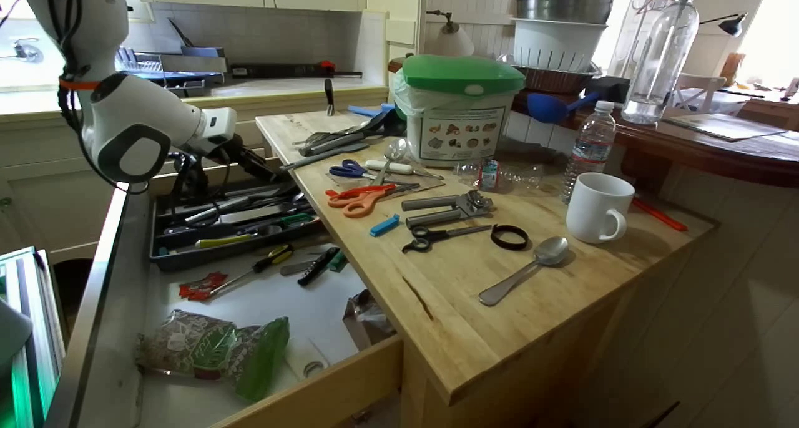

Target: Pick up the screw driver and place it in the drawer to the right of the cutlery holder

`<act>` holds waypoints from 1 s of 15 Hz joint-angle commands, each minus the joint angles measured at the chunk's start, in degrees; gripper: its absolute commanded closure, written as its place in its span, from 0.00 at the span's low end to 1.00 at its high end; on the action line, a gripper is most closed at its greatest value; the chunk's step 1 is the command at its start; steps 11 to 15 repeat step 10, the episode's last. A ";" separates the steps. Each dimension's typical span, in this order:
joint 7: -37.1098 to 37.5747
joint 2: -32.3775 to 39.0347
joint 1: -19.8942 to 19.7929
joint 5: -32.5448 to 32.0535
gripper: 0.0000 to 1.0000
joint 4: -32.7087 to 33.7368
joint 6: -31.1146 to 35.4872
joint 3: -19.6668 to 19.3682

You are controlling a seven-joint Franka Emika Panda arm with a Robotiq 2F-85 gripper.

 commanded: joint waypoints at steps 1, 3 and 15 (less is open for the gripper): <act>-0.13 -6.55 0.57 1.47 0.00 -1.33 -1.52 1.07; -1.24 -8.89 1.46 1.93 0.00 -1.26 0.49 1.60; -2.22 -13.89 1.84 8.52 0.00 -0.08 7.04 3.03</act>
